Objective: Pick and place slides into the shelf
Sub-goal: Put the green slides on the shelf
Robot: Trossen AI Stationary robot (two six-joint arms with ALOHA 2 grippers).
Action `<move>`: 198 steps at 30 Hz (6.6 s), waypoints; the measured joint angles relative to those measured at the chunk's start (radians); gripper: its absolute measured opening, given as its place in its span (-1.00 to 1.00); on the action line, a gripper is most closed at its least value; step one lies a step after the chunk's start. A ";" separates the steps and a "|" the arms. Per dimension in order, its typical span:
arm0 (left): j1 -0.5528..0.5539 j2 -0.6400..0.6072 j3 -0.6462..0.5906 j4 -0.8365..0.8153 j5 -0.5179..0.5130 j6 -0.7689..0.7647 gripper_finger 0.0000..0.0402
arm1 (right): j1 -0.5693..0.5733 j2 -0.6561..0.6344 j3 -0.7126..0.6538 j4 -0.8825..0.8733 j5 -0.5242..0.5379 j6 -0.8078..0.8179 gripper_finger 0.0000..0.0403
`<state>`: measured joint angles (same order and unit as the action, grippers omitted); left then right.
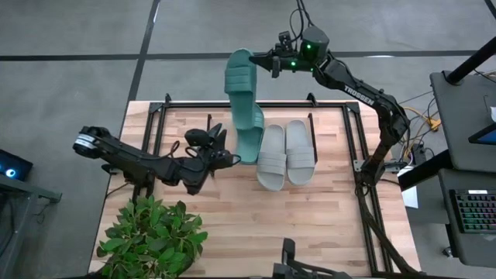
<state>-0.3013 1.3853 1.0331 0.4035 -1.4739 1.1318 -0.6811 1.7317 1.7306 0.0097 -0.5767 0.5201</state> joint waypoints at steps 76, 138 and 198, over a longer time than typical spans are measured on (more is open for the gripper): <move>-0.181 -0.090 -0.024 -0.055 0.015 0.030 -0.31 | 0.103 -0.014 -0.277 0.480 0.197 0.239 -0.86; 0.045 0.003 -0.016 -0.258 0.053 0.037 -0.61 | 0.150 -0.021 -0.278 0.541 0.112 0.337 -0.87; -0.039 0.045 0.031 -0.247 0.007 -0.083 -0.79 | 0.026 -0.340 -0.280 0.184 -0.084 -0.031 -0.62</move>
<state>-0.3401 1.4300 1.0637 0.1562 -1.4672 1.0485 -0.6548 1.3912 1.4509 0.1939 -0.6603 0.4891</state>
